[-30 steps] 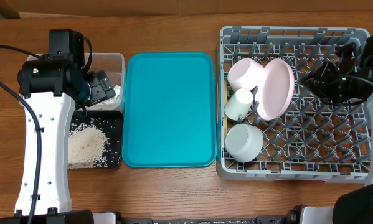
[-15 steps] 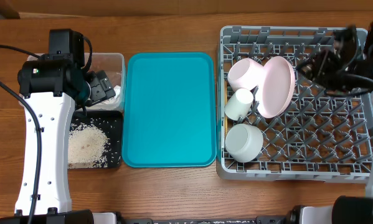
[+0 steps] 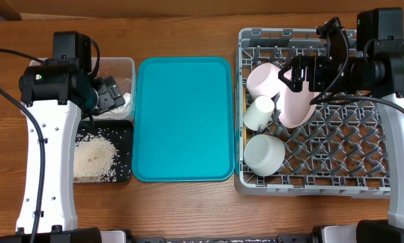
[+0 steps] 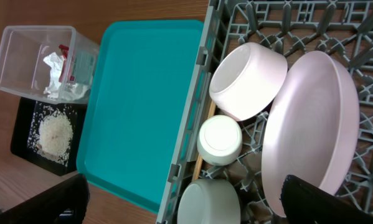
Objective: Sort waste into correct bins and load items into the dishwasher
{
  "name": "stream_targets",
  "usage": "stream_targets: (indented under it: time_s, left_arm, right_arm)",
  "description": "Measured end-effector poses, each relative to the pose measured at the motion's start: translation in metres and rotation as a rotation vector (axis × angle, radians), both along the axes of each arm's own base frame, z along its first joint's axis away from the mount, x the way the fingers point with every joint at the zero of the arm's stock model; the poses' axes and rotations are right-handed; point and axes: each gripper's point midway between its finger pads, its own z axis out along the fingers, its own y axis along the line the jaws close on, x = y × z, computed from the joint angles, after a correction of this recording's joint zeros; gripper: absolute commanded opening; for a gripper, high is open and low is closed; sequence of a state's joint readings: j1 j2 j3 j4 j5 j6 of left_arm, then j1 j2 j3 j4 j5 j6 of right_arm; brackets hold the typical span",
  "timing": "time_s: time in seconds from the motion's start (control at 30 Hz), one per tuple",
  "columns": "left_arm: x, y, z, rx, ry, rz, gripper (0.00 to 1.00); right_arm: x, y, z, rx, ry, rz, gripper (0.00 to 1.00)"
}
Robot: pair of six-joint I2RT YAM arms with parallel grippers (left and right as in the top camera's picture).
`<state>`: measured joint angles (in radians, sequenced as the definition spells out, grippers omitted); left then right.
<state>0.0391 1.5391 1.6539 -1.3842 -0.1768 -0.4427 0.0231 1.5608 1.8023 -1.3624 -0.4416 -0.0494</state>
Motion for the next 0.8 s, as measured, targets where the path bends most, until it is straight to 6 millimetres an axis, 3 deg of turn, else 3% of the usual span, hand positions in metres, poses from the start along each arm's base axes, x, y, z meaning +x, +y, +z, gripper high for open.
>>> stream_targets:
  time_s: [0.67,0.8]
  left_arm:
    - [0.0,0.0,0.0,0.0,0.0,0.0,1.0]
    - [0.0,0.0,0.0,0.0,0.0,0.0,1.0]
  right_arm:
    - [0.0,-0.001,0.0,-0.006,-0.003,0.0,1.0]
    - [-0.007,-0.002,0.011,-0.009,-0.038,-0.002,1.0]
